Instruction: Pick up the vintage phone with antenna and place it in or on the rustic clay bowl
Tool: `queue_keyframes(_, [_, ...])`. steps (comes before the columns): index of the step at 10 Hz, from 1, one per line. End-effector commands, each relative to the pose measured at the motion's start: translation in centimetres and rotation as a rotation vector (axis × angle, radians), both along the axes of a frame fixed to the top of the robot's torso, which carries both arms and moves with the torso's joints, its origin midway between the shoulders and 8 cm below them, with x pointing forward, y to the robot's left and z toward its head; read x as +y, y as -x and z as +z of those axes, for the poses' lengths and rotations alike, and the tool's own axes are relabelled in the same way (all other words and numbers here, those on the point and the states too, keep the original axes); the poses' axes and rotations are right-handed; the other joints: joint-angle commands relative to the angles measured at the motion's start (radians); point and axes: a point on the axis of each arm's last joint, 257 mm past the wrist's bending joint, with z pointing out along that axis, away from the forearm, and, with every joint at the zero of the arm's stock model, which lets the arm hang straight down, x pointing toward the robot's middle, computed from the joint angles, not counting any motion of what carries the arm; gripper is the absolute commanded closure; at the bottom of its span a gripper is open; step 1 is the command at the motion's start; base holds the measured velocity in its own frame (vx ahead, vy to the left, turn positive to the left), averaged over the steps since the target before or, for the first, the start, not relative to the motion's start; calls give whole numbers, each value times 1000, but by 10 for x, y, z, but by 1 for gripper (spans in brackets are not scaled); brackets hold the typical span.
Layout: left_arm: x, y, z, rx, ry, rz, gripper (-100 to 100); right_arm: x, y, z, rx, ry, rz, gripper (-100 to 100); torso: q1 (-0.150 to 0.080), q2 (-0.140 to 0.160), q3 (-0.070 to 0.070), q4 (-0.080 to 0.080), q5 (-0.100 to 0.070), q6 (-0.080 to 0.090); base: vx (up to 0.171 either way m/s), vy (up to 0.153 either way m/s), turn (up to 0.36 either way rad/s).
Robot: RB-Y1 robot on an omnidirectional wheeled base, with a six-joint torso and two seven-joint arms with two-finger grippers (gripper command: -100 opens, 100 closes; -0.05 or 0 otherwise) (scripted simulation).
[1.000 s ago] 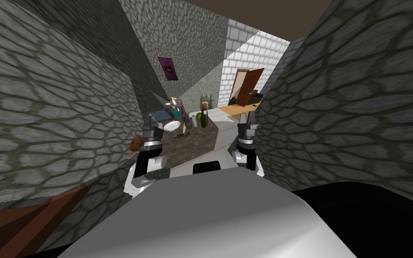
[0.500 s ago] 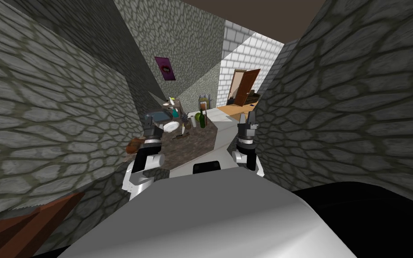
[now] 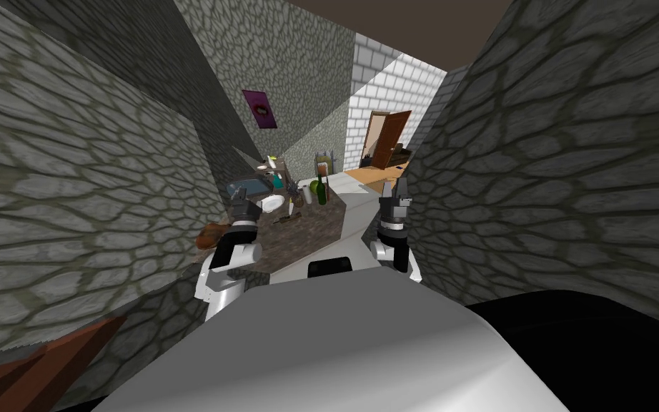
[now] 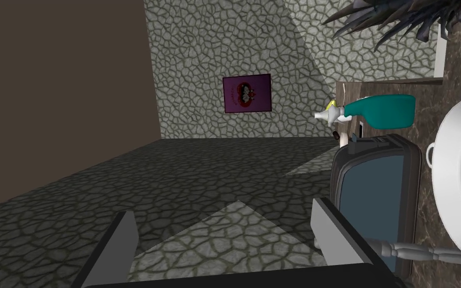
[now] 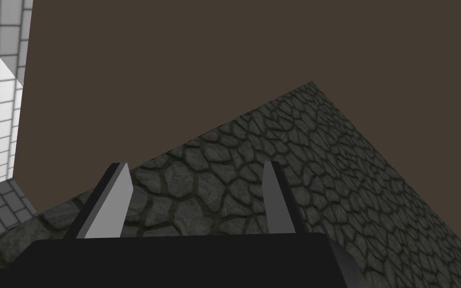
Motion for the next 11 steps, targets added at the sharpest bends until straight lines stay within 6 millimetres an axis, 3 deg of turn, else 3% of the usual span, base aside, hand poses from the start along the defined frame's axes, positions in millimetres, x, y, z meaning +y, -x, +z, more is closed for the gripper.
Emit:
queue_keyframes(1, [10,-8,-8,38,29,8,-100,0,0,0,0,0,0,0,0,0,0,0,0,0,7,4,-134])
queue_keyframes(11, [45,-31,-66,277,148,58,-100,0,0,0,0,0,0,0,0,0,0,0,0,0,6,3,-53])
